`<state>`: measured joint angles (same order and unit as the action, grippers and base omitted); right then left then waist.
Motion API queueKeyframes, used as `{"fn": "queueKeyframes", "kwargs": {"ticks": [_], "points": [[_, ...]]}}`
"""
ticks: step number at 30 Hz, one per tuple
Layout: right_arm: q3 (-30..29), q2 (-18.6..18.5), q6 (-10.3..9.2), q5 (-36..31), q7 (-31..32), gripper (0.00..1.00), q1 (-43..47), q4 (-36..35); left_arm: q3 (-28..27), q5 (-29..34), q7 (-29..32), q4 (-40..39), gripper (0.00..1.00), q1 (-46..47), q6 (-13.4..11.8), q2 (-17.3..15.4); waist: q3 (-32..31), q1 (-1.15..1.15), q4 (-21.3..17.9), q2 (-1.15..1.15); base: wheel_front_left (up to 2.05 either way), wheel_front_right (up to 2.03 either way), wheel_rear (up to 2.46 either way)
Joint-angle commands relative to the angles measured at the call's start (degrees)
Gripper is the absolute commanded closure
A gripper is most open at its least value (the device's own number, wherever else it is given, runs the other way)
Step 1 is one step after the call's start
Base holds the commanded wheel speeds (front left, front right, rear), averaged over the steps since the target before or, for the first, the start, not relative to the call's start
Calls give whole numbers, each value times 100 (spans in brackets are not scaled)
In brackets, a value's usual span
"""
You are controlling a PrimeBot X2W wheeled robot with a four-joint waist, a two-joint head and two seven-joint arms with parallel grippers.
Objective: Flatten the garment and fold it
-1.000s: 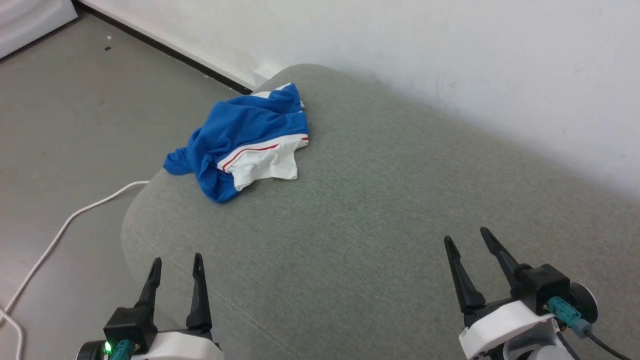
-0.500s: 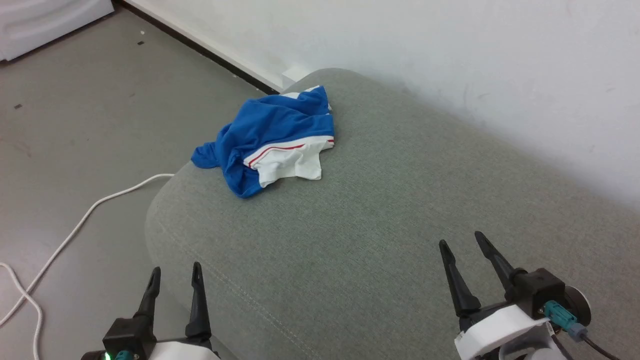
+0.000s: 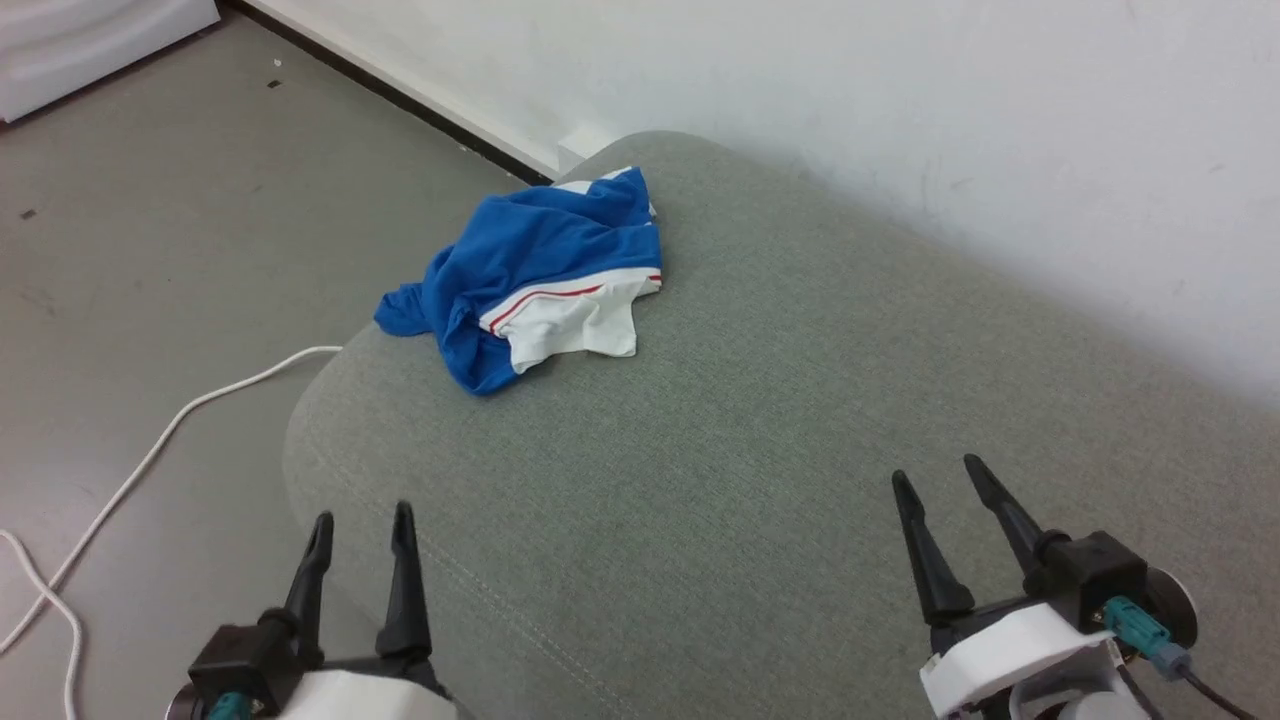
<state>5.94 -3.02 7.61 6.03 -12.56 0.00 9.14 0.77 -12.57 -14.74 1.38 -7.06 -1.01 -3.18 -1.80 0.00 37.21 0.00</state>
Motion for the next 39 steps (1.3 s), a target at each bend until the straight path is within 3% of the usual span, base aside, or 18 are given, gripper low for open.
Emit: {"fn": "queueKeyframes", "kwargs": {"ticks": [1,6,12,18,27,39], "points": [[-50,14,-12,-25,32,0,-46,-72,52,-245,-26,-183,0,139,68,30,65,0,4,0,0,0,0],[-245,14,-12,-200,210,0,-62,-356,136,-179,77,-566,0,767,200,-123,286,0,-11,0,0,0,0],[-381,14,-12,-463,640,0,-198,-1058,-100,-149,966,-987,0,2060,34,-480,736,0,-159,0,0,0,0],[-344,-110,-12,-640,1153,0,-324,-1872,-303,-282,1668,-769,0,3156,-41,-749,1236,0,-331,0,0,0,0],[-263,-630,-12,-546,2072,0,-649,-3224,-538,-771,2577,447,0,4671,196,-1243,2182,0,-687,0,0,0,0],[-315,-1026,-12,-435,2798,0,-1057,-4308,-514,-1040,3230,2071,0,5395,538,-1809,3167,0,-1252,0,0,0,0]]}}
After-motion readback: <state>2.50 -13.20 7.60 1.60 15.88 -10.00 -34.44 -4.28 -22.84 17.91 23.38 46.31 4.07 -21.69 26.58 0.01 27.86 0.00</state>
